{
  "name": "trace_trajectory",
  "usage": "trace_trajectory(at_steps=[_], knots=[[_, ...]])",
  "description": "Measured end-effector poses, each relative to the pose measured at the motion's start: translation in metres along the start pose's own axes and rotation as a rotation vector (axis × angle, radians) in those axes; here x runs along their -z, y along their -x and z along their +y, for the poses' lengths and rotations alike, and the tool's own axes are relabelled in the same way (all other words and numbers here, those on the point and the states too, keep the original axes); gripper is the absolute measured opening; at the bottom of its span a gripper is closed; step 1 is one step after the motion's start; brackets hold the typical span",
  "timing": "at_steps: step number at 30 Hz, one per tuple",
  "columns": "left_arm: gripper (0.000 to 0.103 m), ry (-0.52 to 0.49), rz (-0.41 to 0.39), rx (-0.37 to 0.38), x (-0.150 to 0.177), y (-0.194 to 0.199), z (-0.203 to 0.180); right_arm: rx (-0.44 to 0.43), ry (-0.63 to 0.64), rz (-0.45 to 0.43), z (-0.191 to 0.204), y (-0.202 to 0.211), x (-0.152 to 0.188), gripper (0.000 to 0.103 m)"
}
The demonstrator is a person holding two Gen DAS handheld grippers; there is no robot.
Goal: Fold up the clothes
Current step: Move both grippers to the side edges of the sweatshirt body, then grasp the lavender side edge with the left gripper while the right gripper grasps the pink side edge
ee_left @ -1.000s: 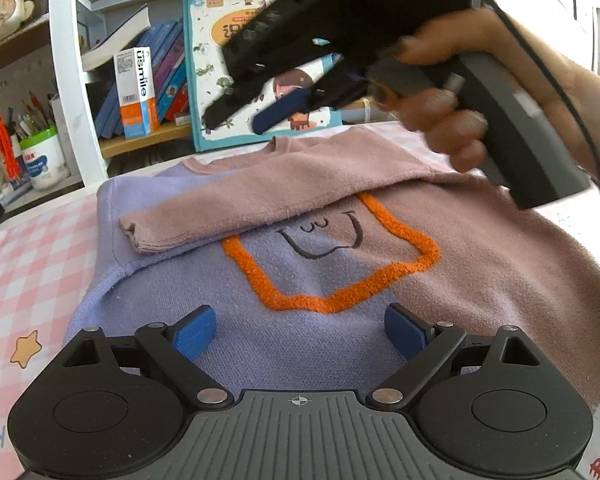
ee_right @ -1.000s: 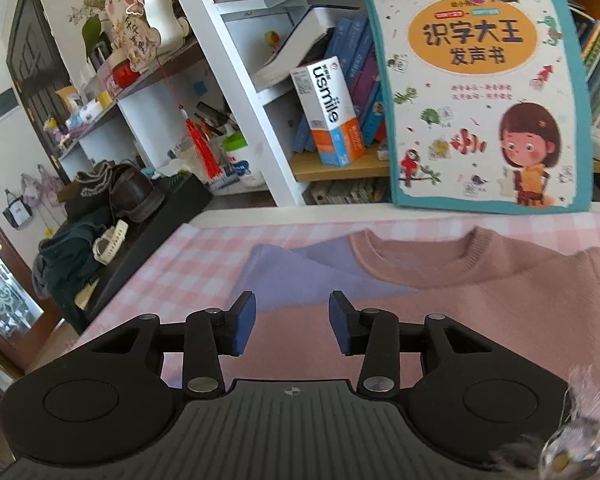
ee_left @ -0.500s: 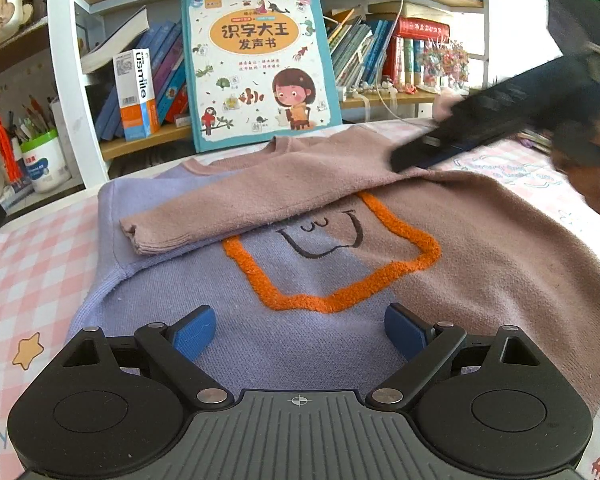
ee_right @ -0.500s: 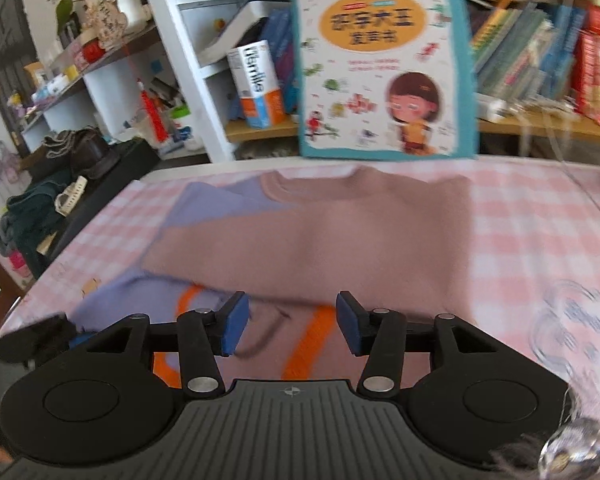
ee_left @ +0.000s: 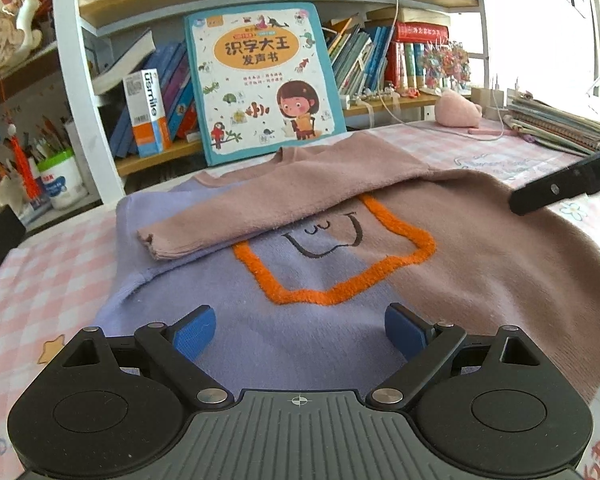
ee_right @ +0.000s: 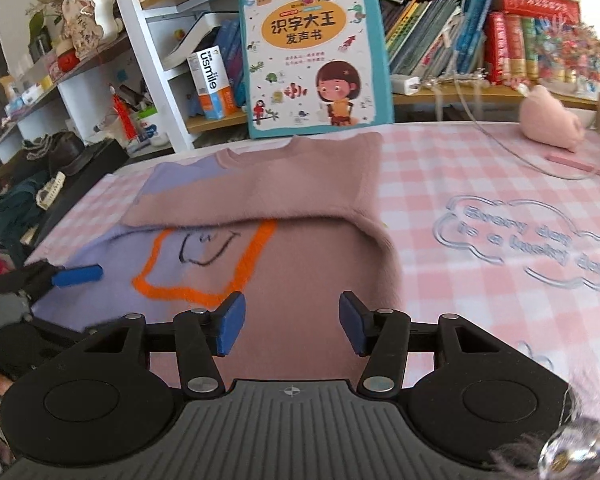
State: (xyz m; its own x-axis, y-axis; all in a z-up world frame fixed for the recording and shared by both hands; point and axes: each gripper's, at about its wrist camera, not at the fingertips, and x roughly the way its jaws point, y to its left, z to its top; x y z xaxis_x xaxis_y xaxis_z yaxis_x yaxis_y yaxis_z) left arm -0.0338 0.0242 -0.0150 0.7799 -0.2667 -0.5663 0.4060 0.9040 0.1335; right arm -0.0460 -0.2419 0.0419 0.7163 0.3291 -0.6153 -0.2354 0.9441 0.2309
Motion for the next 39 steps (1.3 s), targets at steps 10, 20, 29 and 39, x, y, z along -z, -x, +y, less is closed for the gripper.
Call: trace_trajectory(at_steps=[10, 20, 29, 39], knots=[[0.094, -0.009, -0.004, -0.123, 0.008, 0.044, 0.013, 0.064, 0.019, -0.019, 0.000, 0.039, 0.036, 0.053], [0.094, 0.127, 0.027, -0.167, 0.032, 0.082, 0.038, 0.069, -0.083, 0.000, -0.017, 0.063, 0.066, 0.053], [0.057, 0.331, 0.046, -0.105, 0.048, 0.088, 0.064, 0.026, -0.159, 0.008, -0.023, 0.065, 0.076, 0.042], [0.015, 0.436, 0.026, -0.008, 0.055, 0.084, 0.071, -0.008, -0.136, -0.010, -0.015, 0.061, 0.074, 0.011]])
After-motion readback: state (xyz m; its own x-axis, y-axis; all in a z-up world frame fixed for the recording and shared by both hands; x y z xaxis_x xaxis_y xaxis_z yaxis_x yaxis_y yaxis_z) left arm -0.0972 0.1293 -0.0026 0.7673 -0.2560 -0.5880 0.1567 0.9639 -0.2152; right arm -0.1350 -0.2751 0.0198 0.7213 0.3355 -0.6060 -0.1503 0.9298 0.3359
